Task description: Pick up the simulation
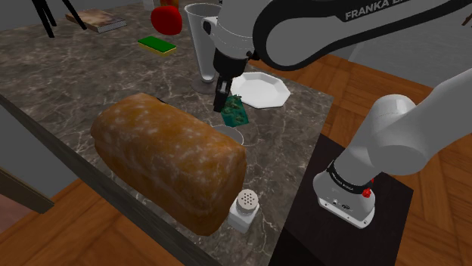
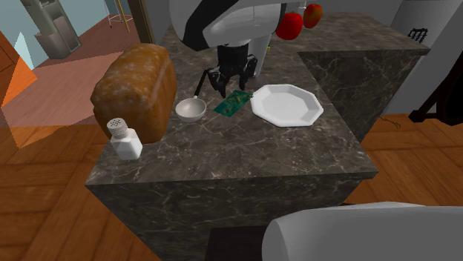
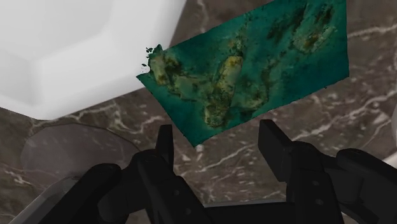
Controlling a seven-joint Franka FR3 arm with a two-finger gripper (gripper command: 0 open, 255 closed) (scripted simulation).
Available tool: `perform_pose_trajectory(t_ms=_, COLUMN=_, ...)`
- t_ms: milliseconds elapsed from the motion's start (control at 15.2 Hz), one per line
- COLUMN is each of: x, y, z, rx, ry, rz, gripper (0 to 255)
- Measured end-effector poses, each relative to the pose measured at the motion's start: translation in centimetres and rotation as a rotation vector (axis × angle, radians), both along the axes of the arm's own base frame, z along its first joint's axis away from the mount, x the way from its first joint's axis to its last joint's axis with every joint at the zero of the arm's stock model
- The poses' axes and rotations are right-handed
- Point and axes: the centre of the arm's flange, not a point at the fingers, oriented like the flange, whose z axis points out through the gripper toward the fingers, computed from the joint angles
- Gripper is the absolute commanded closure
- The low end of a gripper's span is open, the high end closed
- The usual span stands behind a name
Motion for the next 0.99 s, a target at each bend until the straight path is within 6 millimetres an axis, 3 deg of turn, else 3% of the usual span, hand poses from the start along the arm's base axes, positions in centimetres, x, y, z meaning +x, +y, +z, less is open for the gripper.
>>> perform_pose_trajectory(t_ms=990, x=0.0, y=0.1, z=7.3, rx=0.0, ry=0.0, rz=0.0, gripper=255)
